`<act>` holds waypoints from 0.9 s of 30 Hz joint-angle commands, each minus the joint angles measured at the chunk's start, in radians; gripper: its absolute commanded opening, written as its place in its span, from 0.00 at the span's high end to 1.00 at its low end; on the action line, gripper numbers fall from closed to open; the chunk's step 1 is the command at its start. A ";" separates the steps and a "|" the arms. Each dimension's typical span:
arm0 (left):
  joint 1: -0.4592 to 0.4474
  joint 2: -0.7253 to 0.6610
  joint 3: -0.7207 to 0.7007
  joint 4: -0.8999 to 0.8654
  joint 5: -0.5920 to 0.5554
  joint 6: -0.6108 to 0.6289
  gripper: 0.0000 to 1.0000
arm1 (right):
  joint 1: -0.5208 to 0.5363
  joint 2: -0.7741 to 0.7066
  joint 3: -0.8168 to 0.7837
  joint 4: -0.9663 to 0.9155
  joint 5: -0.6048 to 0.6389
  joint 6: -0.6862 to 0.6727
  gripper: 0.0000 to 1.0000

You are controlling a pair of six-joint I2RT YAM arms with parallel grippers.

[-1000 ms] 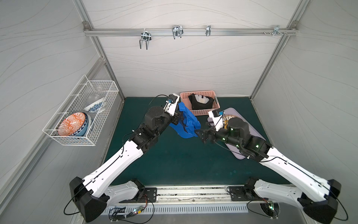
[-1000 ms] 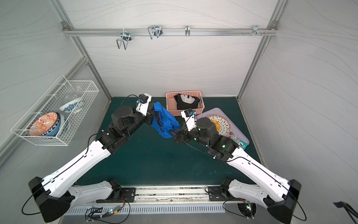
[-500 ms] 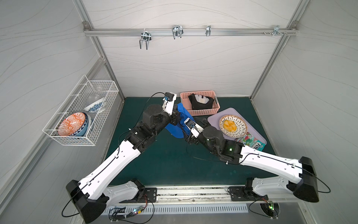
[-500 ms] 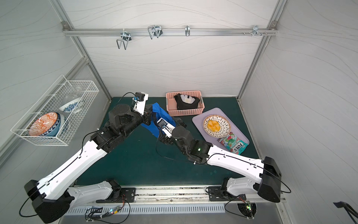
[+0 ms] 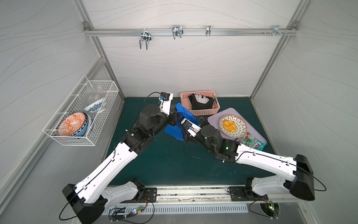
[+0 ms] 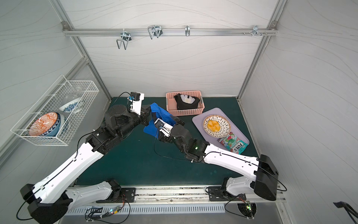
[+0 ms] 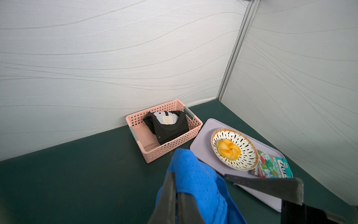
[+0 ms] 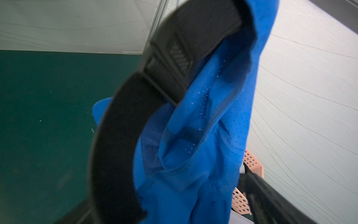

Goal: Turn the baseball cap inside out
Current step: Turn over the baseball cap.

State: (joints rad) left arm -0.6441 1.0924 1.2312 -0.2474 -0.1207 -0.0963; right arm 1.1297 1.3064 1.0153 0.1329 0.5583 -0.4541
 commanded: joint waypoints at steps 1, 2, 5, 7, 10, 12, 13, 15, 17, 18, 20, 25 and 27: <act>0.001 -0.016 0.054 0.037 0.002 -0.032 1.00 | 0.000 0.019 0.001 0.086 0.059 -0.036 0.01; 0.001 -0.020 0.051 0.033 0.006 -0.035 1.00 | -0.007 0.028 0.017 0.094 0.090 -0.037 0.05; 0.001 -0.031 0.038 0.010 0.008 -0.034 1.00 | -0.031 0.028 0.047 0.098 0.129 -0.015 0.66; 0.002 -0.042 0.017 0.002 -0.003 -0.034 1.00 | -0.048 0.009 0.054 0.102 0.135 0.010 0.97; 0.002 -0.057 -0.035 -0.004 -0.025 -0.040 1.00 | -0.071 -0.018 0.074 0.072 0.149 0.058 1.00; 0.003 -0.073 -0.073 0.005 -0.038 -0.046 1.00 | -0.086 -0.034 0.089 0.057 0.176 0.091 1.00; 0.003 -0.082 -0.103 0.026 -0.029 -0.045 1.00 | -0.097 -0.041 0.100 0.041 0.187 0.116 1.00; 0.005 -0.113 -0.179 0.098 0.022 -0.032 1.00 | -0.134 -0.058 0.125 -0.007 0.175 0.192 1.00; 0.019 -0.154 -0.268 0.185 0.101 -0.031 0.88 | -0.169 -0.076 0.145 -0.051 0.123 0.254 1.00; 0.038 -0.169 -0.305 0.211 0.150 -0.045 0.69 | -0.193 -0.086 0.159 -0.082 0.076 0.291 1.00; 0.089 -0.196 -0.360 0.242 0.255 -0.090 0.37 | -0.234 -0.103 0.188 -0.131 -0.015 0.341 1.00; 0.203 -0.228 -0.496 0.398 0.519 -0.185 0.06 | -0.302 -0.136 0.247 -0.222 -0.148 0.399 1.00; 0.217 -0.227 -0.555 0.490 0.577 -0.201 0.04 | -0.322 -0.147 0.269 -0.252 -0.168 0.423 1.00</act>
State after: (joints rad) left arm -0.4435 0.8783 0.7189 0.0212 0.2661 -0.2432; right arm 0.8268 1.1893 1.2457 -0.0551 0.4793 -0.1081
